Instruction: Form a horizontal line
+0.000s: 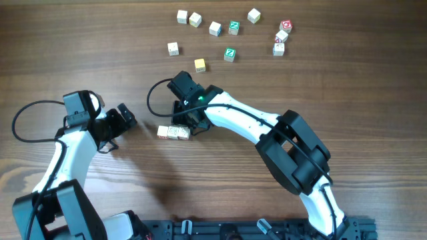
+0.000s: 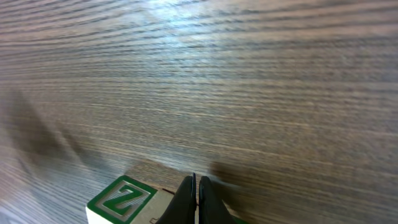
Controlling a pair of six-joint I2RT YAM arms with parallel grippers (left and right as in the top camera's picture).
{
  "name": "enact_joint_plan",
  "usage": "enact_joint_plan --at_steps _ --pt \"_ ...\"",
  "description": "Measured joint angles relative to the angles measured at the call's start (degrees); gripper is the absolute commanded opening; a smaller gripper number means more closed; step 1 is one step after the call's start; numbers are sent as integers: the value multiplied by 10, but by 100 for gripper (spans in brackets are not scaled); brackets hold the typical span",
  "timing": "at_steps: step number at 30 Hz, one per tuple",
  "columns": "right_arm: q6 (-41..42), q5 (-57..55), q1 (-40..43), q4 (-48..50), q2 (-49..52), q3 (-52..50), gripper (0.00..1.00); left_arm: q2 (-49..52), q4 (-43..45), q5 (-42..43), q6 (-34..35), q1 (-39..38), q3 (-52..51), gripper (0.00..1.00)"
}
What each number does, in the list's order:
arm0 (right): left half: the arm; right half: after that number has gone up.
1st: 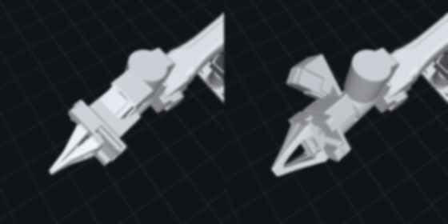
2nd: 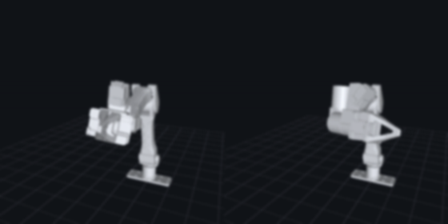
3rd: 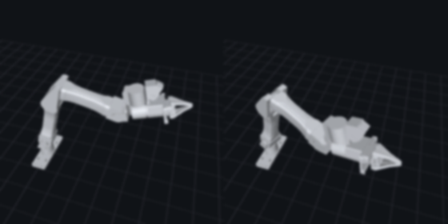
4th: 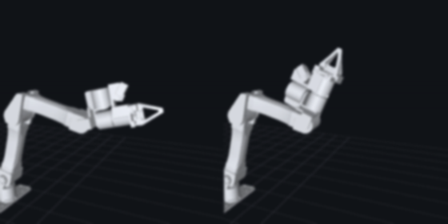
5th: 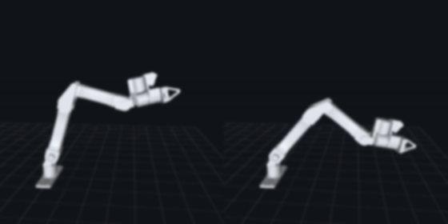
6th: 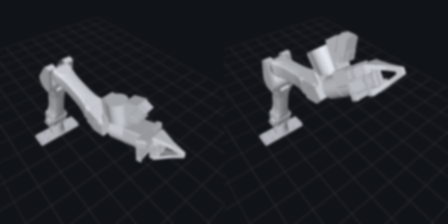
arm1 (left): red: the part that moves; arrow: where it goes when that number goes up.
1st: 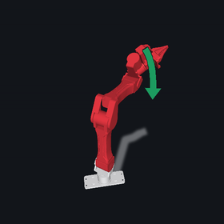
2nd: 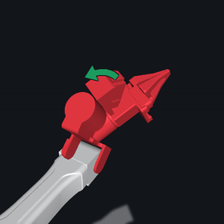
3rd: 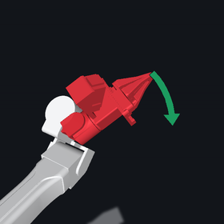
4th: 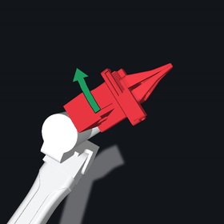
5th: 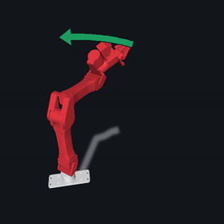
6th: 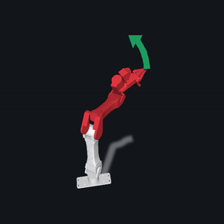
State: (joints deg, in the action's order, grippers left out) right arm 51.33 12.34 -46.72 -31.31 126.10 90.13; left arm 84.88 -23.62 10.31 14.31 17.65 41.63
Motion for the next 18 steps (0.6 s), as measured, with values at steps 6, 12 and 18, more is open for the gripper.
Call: enact_joint_plan --at_steps 6,12,18 --pt "-7 3 0 2 0 0 5 0 0 0 0 0 0 100" --pt "-7 8 0 2 0 0 5 0 0 0 0 0 0 100" --pt "-7 14 0 2 0 0 4 0 0 0 0 0 0 100"
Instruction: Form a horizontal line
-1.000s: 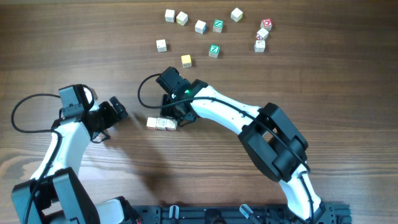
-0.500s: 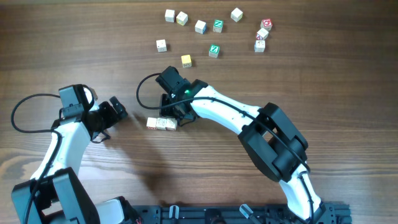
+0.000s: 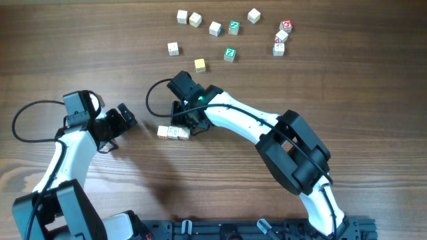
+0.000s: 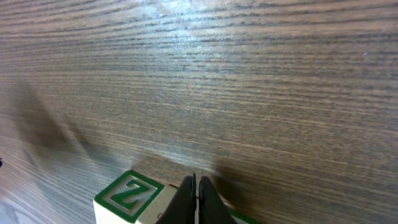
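Observation:
A short row of small wooden blocks (image 3: 173, 133) lies on the table left of centre. My right gripper (image 3: 186, 123) is at the row's right end, shut, with nothing between its fingers. In the right wrist view the closed fingertips (image 4: 196, 182) rest right beside a block with a green Z (image 4: 130, 194). The green edge of another block (image 4: 244, 218) shows to their right. My left gripper (image 3: 127, 115) sits open to the left of the row, apart from it.
Several loose blocks lie scattered at the back: a yellow one (image 3: 200, 65), a white one (image 3: 173, 48), green Z ones (image 3: 229, 53), red-marked ones (image 3: 282, 37). Black cables loop beside both arms.
In the right wrist view the Z block and the table grain have shifted slightly, so my right gripper has moved a little. It stays shut. The left arm has not moved.

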Controlling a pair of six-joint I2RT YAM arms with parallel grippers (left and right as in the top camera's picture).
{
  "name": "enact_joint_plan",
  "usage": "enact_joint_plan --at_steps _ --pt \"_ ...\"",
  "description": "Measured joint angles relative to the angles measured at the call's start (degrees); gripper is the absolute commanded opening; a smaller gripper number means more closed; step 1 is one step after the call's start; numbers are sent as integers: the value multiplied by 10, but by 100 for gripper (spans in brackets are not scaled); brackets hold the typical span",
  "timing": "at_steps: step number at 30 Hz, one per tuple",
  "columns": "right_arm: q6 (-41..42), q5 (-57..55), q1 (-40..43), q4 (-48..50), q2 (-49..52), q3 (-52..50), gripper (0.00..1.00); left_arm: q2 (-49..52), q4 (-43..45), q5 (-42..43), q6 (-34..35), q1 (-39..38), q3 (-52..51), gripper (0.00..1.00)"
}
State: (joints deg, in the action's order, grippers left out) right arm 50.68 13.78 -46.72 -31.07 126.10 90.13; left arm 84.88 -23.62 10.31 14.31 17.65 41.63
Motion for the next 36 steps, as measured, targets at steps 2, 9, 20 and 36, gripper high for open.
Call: enact_joint_plan --at_steps 2,9,20,36 --pt "0 3 0 0 0 0 5 0 0 0 0 0 0 100" --pt "0 4 0 2 0 0 4 0 0 0 0 0 0 100" --pt "0 8 0 2 0 0 5 0 0 0 0 0 0 100" --pt "0 8 -1 2 0 0 5 0 0 0 0 0 0 100"
